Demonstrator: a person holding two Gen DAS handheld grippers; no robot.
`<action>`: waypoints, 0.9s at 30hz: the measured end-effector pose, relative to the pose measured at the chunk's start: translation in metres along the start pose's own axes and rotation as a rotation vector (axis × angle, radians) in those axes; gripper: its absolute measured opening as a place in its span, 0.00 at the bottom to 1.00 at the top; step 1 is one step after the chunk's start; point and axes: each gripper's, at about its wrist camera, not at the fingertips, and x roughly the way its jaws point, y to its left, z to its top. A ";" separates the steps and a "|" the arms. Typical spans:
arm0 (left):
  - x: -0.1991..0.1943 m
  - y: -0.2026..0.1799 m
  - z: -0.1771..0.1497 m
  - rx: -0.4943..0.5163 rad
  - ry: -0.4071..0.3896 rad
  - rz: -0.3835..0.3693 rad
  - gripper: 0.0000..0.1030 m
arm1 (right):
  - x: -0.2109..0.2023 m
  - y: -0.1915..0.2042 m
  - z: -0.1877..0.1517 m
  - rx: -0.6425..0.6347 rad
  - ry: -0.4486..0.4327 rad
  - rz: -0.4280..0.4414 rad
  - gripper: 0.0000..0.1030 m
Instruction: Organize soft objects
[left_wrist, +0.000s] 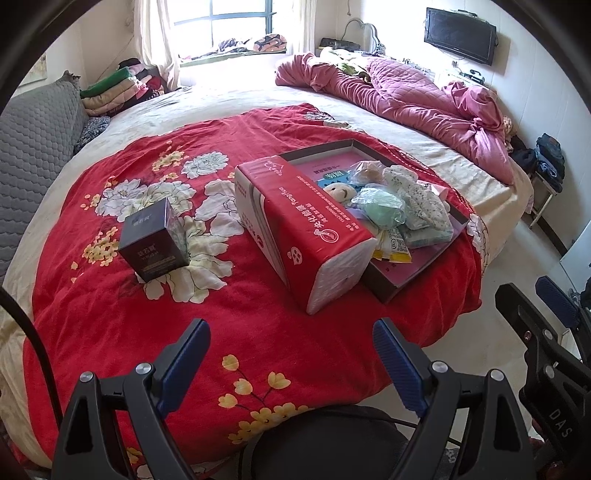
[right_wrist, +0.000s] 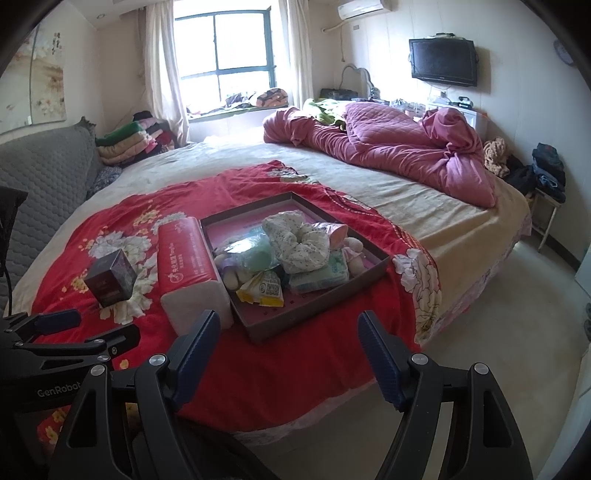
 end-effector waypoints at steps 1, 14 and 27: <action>0.000 0.000 0.000 0.001 0.001 0.001 0.87 | 0.000 0.000 0.000 0.000 0.000 0.002 0.76; 0.001 -0.003 -0.001 0.015 0.003 0.012 0.87 | 0.002 -0.002 0.001 0.006 0.010 0.005 0.76; 0.001 -0.002 -0.002 0.014 0.005 0.024 0.87 | 0.002 -0.003 0.001 0.006 0.012 -0.001 0.76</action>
